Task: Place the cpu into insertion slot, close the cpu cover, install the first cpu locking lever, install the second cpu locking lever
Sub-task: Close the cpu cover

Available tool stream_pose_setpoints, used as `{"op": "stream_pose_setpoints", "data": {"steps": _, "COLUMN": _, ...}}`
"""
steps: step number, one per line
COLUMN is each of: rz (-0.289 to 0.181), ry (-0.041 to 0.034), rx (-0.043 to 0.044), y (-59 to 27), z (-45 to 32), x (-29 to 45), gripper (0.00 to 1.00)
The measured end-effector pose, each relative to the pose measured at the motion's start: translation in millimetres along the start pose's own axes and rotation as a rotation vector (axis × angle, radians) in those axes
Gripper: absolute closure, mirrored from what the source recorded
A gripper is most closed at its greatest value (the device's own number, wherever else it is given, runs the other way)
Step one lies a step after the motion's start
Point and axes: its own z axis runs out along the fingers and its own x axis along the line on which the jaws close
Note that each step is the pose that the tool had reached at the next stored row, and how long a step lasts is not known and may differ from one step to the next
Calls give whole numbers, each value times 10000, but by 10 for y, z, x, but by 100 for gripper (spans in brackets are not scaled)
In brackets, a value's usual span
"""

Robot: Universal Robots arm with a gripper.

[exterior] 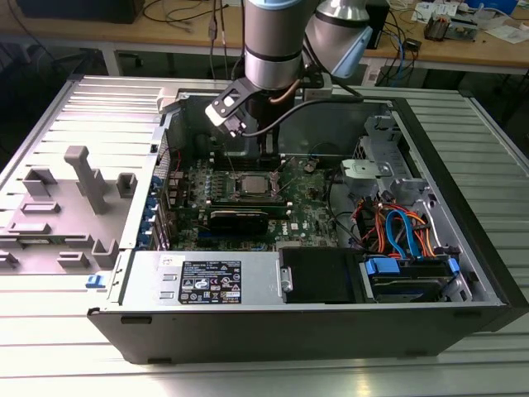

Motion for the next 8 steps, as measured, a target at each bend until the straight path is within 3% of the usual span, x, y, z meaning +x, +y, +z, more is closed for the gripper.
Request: {"op": "stream_pose_setpoints", "data": {"steps": 8, "rz": 2, "ry": 1, "rx": 13, "y": 147, "z": 0, "x": 0, "gripper": 89}}
